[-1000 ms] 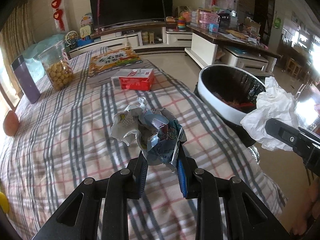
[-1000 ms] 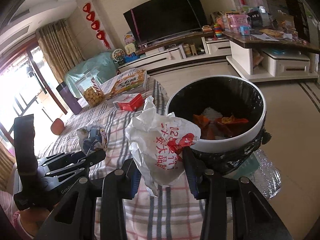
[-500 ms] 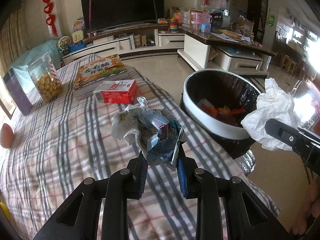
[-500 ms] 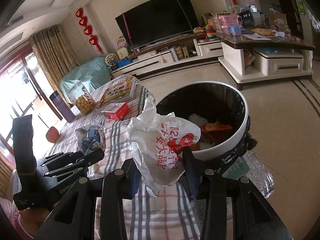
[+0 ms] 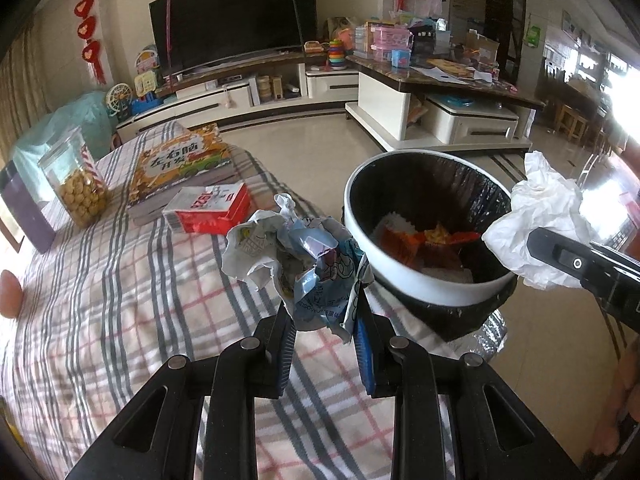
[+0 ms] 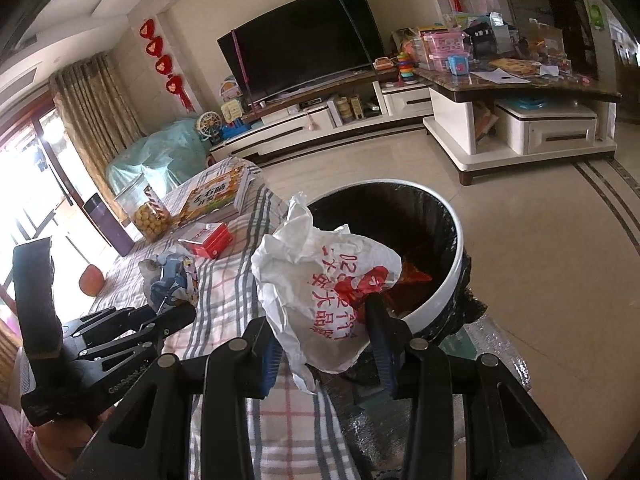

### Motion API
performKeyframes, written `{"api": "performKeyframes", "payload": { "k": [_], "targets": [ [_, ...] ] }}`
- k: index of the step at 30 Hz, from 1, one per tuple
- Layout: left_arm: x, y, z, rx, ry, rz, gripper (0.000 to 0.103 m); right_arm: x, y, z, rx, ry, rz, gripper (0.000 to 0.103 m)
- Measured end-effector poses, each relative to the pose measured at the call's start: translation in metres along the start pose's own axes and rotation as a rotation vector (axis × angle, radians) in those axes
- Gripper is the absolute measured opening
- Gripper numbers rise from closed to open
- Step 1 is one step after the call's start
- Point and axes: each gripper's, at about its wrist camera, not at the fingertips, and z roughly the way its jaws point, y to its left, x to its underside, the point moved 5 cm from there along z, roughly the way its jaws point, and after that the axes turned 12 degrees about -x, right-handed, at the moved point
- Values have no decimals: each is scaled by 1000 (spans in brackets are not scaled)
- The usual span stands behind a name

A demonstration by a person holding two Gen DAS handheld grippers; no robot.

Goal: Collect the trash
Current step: 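Carry the foil wrapper and white plastic bag over the trash bin with both tools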

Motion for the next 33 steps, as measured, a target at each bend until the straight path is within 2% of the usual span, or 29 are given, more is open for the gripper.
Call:
{"api": "performKeyframes", "payload": {
  "k": [13,26,33],
  "targets": [
    [-8,-11,9,9,1,18,25,-10,-11,7,13,18,-1,39],
    [-42,-34,32,16,-11,62,25,-30,-31,25,16,70,1,40],
    [-52,-48,50,31,13,92,26,-36,-41,32,1,102,30,41]
  ]
}}
